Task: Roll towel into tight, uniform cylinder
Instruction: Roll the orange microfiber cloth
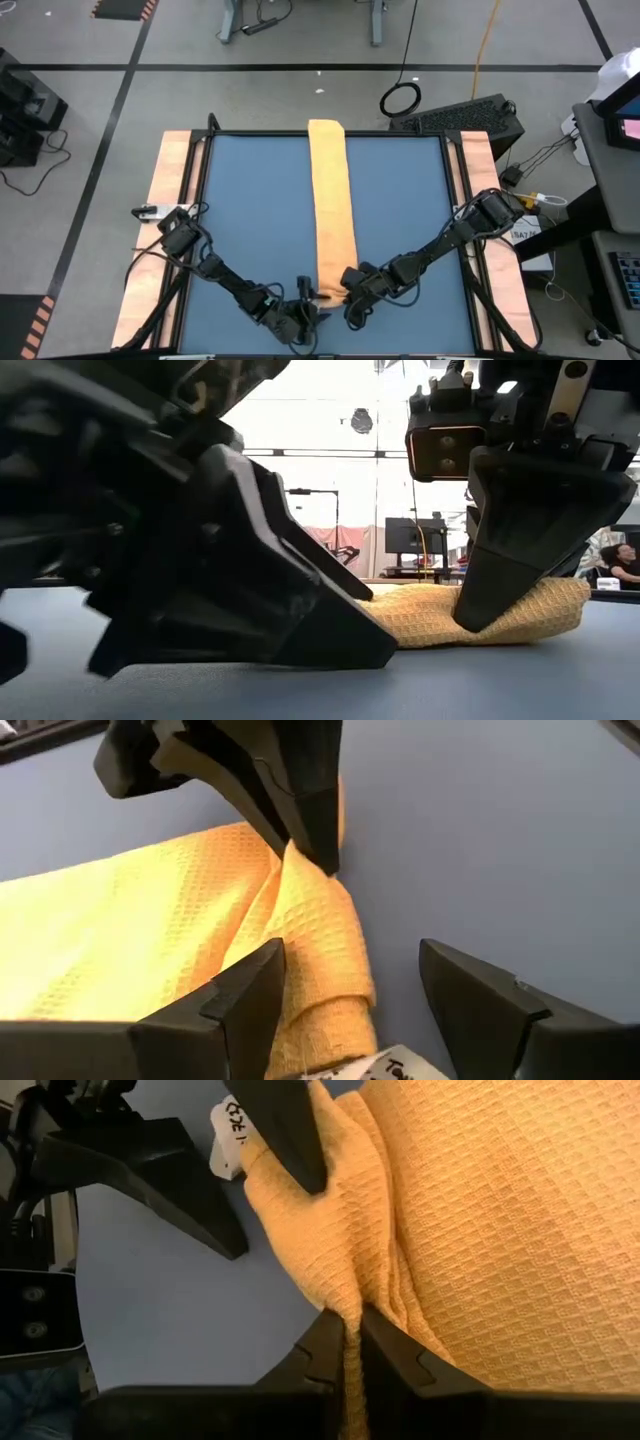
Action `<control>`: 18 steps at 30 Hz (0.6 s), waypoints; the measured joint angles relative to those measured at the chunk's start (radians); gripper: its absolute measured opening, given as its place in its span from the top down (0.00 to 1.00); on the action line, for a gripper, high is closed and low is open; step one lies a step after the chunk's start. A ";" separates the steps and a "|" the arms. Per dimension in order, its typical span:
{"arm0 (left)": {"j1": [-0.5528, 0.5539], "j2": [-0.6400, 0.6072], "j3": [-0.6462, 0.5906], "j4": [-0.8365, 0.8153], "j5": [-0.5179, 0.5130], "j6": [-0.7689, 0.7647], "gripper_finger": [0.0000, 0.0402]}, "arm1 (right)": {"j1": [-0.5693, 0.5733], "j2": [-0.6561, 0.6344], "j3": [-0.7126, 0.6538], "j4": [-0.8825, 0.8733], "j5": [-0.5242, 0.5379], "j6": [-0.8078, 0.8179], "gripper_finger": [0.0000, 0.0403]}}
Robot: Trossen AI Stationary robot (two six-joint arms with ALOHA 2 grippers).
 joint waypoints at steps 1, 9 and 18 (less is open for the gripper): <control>0.005 0.000 0.000 -0.004 0.008 -0.003 0.41 | -0.001 0.000 0.000 0.000 -0.002 0.000 0.96; 0.045 -0.006 0.004 -0.078 0.079 -0.089 0.41 | -0.003 -0.001 0.001 0.002 -0.022 -0.019 0.95; 0.089 -0.008 0.003 -0.162 0.120 -0.161 0.69 | -0.002 -0.002 0.002 0.005 -0.021 -0.030 0.85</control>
